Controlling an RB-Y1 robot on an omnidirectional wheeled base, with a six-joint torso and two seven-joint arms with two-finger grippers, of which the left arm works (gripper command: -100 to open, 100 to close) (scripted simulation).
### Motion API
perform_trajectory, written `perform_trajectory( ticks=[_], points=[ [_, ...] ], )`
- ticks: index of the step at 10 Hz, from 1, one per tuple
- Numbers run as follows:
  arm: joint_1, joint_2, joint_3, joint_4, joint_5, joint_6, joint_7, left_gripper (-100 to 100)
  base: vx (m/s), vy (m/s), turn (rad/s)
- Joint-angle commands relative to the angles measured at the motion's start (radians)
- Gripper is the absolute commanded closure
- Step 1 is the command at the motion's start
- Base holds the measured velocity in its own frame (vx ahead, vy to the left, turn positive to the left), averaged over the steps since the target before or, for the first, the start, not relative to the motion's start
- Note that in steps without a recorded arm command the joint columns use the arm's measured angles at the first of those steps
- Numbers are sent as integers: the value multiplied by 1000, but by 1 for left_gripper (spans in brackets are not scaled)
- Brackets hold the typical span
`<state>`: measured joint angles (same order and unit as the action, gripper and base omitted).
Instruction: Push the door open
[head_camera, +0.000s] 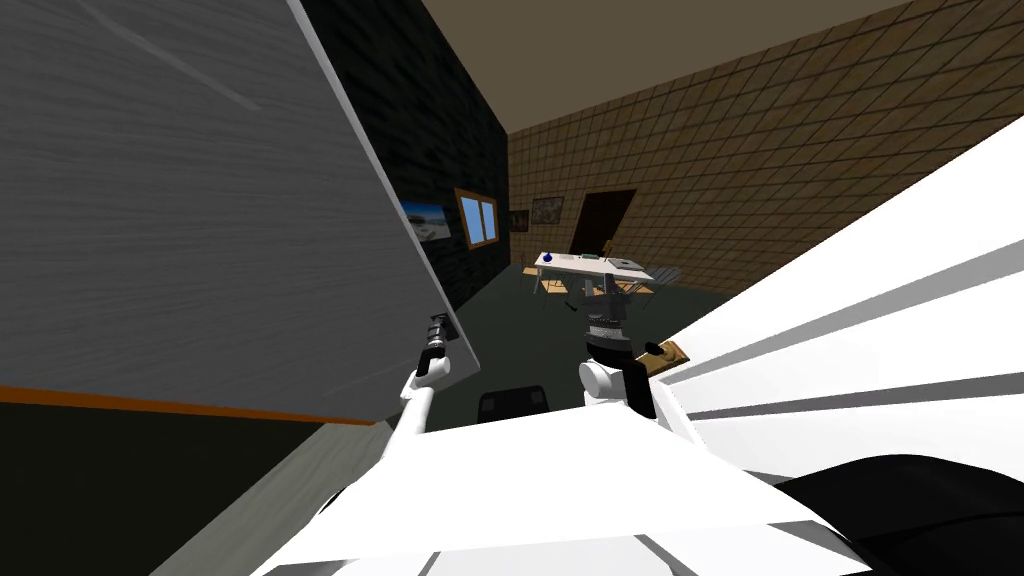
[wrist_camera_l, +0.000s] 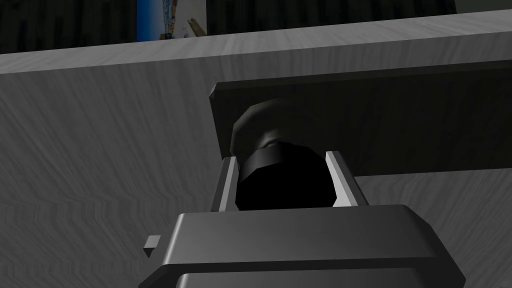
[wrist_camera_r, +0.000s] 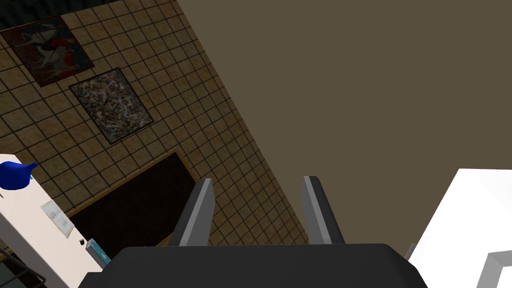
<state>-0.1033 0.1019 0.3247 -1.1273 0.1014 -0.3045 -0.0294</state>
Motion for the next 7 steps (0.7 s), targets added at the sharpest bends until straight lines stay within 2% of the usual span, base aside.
perform_trajectory(
  ticks=[1,7],
  points=[
    [-3,3,24,-2,3,-5,-6,100,196,-60,67],
    [4,4,93,-6,15,-4,-22,100,192,-50,59]
  ],
)
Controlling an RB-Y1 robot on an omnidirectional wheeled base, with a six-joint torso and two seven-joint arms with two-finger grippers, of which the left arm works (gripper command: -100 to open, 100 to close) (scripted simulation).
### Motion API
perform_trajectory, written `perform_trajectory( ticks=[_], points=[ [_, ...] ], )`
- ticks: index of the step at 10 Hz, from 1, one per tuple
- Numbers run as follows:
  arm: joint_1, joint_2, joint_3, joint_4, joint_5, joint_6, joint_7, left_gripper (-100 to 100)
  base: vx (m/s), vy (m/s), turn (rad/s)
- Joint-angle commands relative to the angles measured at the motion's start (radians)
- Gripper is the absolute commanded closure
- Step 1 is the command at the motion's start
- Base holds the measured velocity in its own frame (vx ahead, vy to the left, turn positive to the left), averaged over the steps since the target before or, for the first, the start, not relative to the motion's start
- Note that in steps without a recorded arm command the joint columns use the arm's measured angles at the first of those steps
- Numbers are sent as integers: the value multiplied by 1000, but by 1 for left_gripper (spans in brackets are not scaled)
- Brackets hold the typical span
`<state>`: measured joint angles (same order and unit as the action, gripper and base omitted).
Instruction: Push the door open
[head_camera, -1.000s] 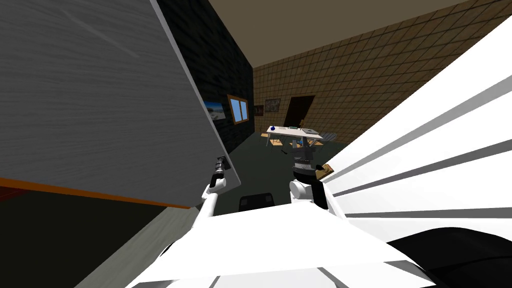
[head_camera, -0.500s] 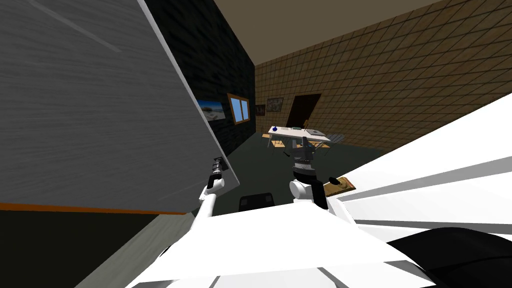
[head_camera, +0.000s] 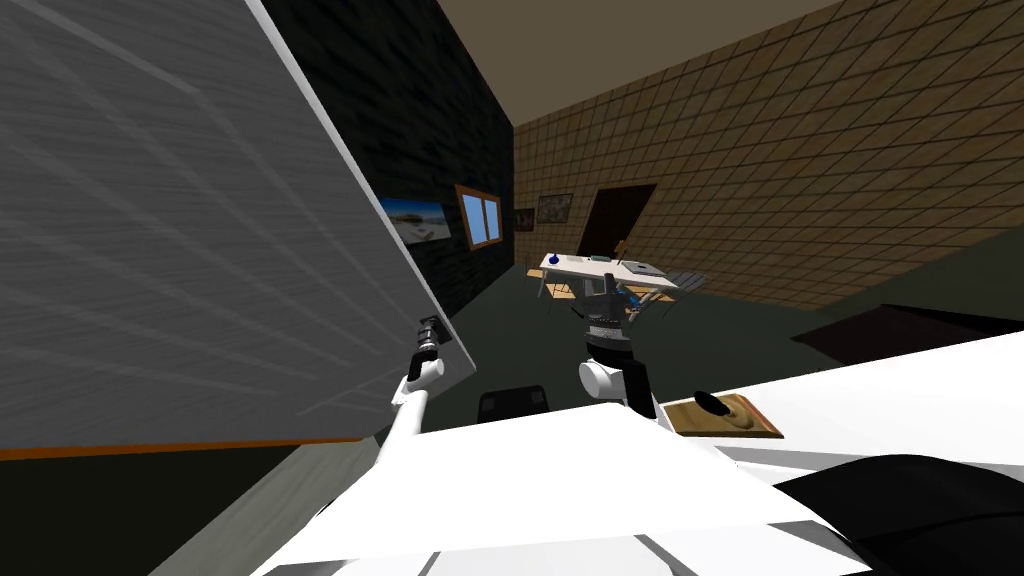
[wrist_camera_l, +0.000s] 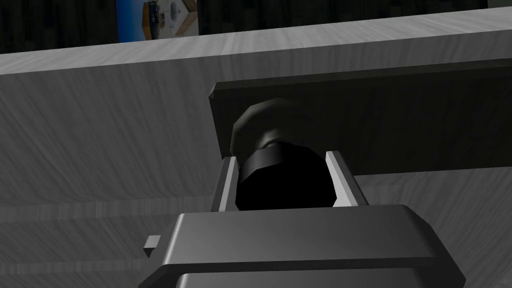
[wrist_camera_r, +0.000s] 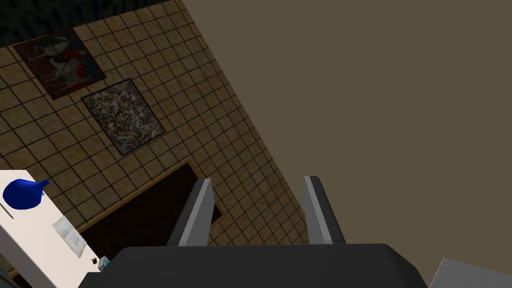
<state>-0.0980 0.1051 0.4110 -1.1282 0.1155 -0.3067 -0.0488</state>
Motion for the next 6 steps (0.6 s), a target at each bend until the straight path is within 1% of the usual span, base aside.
perform_trajectory(
  ticks=[1,2,3,6],
  points=[
    [-1,0,13,-6,2,-1,-4,100,174,-27,39],
    [-2,-1,9,4,1,-2,-4,100,77,-10,26],
    [0,1,30,0,4,-3,-8,100,154,-12,31],
    [5,1,63,-6,10,-2,-16,100,210,-19,58]
  ],
)
